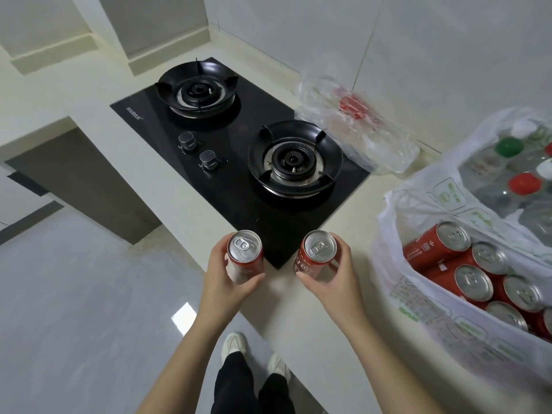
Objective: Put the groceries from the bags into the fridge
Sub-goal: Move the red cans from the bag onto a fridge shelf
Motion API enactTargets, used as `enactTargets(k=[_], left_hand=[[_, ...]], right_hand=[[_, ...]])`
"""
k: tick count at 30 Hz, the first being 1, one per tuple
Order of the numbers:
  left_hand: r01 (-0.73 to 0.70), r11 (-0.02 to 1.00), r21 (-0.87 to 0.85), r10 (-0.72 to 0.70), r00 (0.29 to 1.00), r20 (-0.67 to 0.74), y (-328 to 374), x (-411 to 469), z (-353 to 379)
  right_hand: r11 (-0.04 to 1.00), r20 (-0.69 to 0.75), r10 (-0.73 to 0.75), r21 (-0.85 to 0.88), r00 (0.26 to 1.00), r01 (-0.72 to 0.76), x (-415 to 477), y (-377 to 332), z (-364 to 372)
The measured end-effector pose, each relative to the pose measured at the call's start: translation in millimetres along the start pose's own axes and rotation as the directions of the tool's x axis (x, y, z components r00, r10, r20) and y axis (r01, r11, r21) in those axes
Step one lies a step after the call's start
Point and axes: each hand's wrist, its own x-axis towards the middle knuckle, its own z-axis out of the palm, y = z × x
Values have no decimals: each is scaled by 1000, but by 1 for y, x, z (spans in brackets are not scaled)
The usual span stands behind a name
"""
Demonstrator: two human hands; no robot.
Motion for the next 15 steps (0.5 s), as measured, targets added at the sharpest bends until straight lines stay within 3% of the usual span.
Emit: enactTargets(k=[7,11,15], left_hand=[[81,990,115,-79,997,-21,-31,-6,14],[77,944,322,-77,997,-13,-44,4,18],[47,934,354,-33,998,-45,-41,7,25]], right_hand=[[995,31,-20,-95,999,22,5,26,8],[969,-12,-42,-246,999,37,7,43,11],[913,-18,-80,-402,997,66,8,48,15]])
